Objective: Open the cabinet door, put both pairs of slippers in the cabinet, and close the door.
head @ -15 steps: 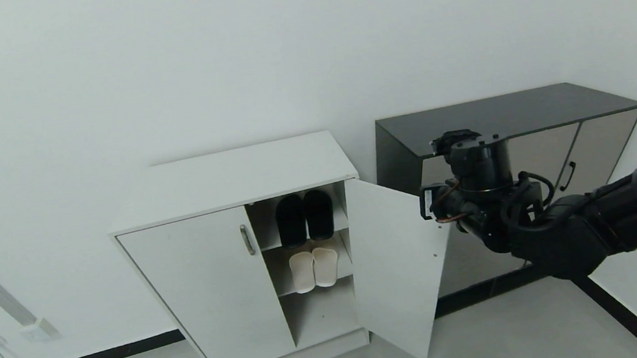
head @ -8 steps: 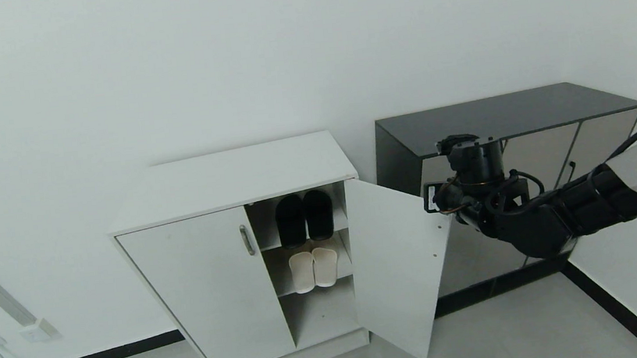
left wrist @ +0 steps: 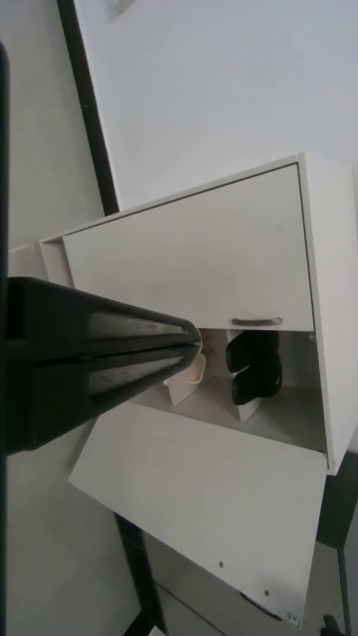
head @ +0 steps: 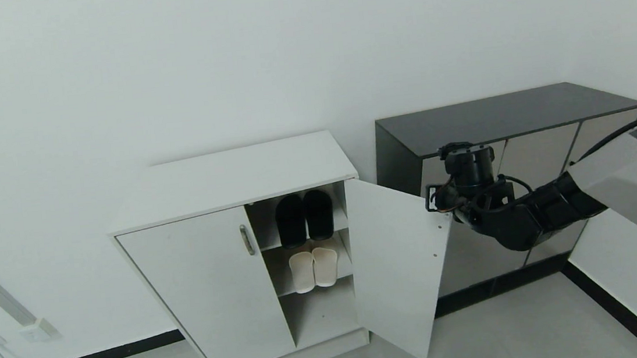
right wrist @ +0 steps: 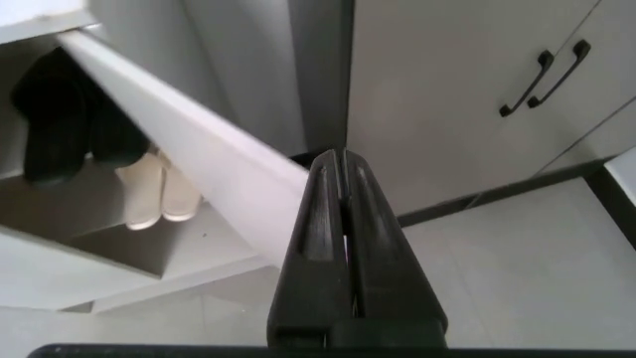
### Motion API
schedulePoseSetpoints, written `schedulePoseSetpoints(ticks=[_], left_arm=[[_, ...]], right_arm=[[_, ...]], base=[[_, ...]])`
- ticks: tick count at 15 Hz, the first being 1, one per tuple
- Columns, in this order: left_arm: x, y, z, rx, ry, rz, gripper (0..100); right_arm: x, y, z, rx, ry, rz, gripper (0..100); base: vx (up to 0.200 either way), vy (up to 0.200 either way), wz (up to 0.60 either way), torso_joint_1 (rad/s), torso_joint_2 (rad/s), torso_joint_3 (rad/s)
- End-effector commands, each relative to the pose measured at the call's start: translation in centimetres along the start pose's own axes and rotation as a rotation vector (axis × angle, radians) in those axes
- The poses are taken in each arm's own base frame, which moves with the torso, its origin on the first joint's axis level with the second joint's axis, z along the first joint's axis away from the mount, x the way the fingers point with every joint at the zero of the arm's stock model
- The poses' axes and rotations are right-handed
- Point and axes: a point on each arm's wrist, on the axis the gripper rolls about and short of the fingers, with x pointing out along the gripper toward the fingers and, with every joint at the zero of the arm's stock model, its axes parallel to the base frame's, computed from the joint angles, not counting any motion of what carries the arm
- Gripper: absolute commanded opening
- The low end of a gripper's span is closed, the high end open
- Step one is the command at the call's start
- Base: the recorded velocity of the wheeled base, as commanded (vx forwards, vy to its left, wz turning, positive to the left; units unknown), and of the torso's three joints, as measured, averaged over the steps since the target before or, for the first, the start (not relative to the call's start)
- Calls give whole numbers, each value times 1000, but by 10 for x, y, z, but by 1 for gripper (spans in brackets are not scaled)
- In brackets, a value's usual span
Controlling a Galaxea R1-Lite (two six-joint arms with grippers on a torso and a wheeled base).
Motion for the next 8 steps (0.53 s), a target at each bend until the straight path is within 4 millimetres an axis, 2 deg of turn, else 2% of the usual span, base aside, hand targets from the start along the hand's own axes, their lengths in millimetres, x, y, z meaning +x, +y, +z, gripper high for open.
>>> schedulePoseSetpoints(ticks=[1, 8], left_arm=[[0, 0, 0, 0, 1, 1, 0], [0, 0, 0, 0, 1, 1, 0]], right_arm=[[16, -5, -11, -3, 16, -22, 0], [23, -6, -19, -8, 31, -29, 0]], base=[[0, 0, 0, 0, 0, 0], [0, 0, 0, 0, 0, 0]])
